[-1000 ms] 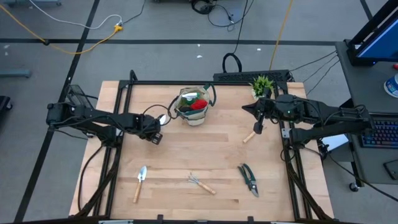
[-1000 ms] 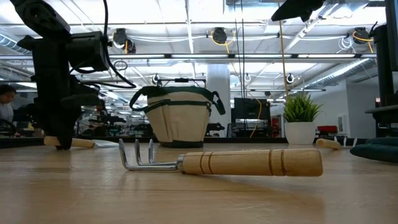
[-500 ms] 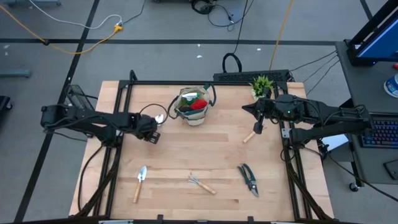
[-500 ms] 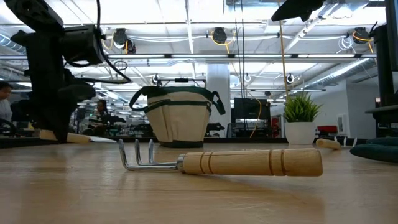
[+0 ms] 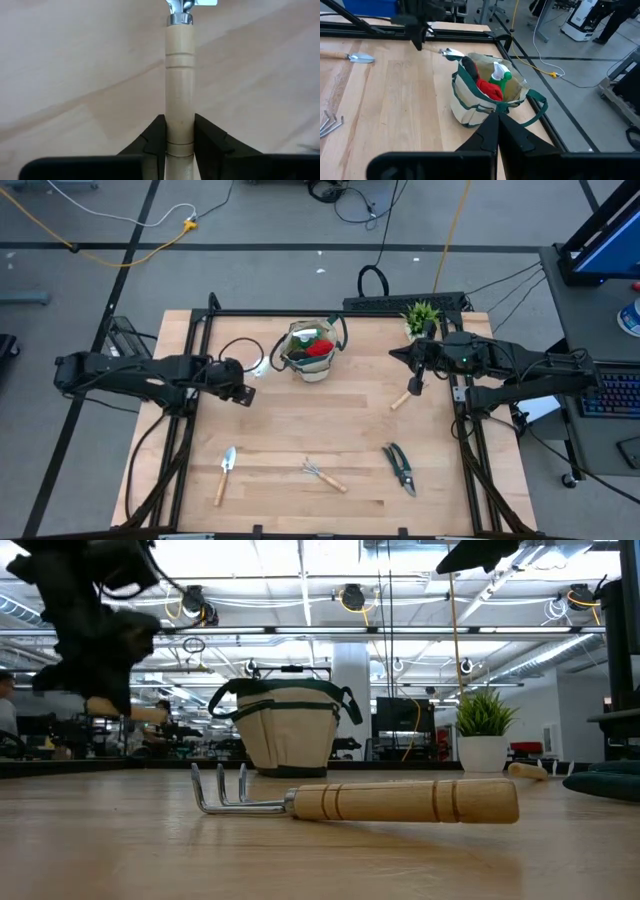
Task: Pick & Place Garden tools in Gardening bag
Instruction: Put the top trowel into the gardening bag
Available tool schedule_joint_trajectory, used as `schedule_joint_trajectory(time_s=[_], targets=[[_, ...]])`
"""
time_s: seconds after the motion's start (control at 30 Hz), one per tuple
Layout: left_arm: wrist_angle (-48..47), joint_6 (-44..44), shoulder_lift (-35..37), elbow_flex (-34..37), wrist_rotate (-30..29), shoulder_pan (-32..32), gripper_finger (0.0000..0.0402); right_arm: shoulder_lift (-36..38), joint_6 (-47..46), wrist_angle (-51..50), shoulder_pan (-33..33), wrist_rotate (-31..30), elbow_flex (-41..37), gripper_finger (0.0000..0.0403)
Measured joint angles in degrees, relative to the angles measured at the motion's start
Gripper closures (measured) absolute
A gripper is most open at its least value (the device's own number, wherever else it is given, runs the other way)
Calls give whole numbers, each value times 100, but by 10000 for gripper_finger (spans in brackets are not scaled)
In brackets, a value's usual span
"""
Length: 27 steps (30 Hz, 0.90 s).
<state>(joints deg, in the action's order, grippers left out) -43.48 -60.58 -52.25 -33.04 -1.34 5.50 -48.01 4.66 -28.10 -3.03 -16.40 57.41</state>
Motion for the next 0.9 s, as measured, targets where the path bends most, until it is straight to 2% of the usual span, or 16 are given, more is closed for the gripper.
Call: schedule_joint_trajectory(time_s=[0.47,0.63,0.9], targets=[[90,190,218,-777,32,-349,330,155,-552,-569,0,24,0,403],[735,160,218,-782,191,-504,330,265,-568,-561,0,325,0,403],[2278,286,218,-784,300,-778,330,292,-516,-472,0,315,-408,403]])
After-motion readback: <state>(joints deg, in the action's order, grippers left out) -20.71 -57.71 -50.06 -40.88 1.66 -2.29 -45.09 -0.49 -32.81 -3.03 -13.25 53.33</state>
